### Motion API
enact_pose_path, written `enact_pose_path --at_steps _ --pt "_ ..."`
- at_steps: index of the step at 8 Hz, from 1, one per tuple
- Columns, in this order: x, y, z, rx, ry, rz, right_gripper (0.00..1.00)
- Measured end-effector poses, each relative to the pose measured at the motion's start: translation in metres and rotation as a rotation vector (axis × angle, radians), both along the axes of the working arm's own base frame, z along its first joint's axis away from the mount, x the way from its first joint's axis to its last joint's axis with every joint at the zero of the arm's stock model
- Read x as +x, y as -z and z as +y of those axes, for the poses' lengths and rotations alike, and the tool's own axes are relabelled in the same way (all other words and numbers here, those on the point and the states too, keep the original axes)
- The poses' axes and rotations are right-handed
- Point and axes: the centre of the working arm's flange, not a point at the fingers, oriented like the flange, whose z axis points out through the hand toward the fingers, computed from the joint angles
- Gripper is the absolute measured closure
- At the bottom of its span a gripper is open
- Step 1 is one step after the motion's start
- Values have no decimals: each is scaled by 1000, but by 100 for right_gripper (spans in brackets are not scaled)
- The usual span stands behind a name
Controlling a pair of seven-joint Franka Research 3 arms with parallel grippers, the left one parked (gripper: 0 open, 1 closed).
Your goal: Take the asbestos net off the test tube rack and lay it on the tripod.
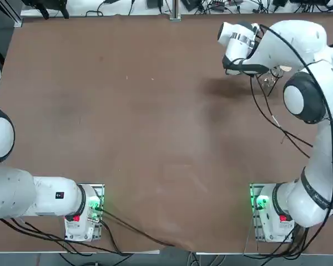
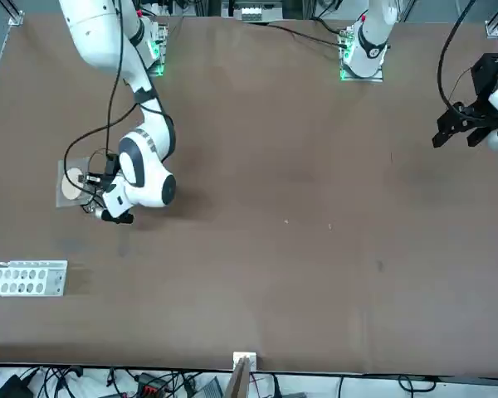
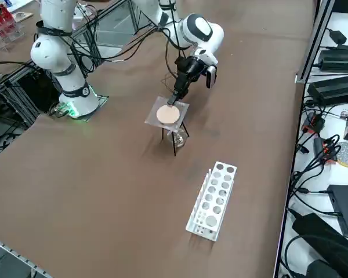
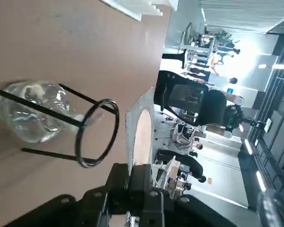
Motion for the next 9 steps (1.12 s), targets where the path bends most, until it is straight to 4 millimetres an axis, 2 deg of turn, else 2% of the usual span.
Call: enact_pose_path --at_steps 3,6,9 --pt "7 5 10 -10 5 -47 98" --pt "4 24 9 -30 18 -55 98" --pt "5 26 6 -31 26 -53 98"
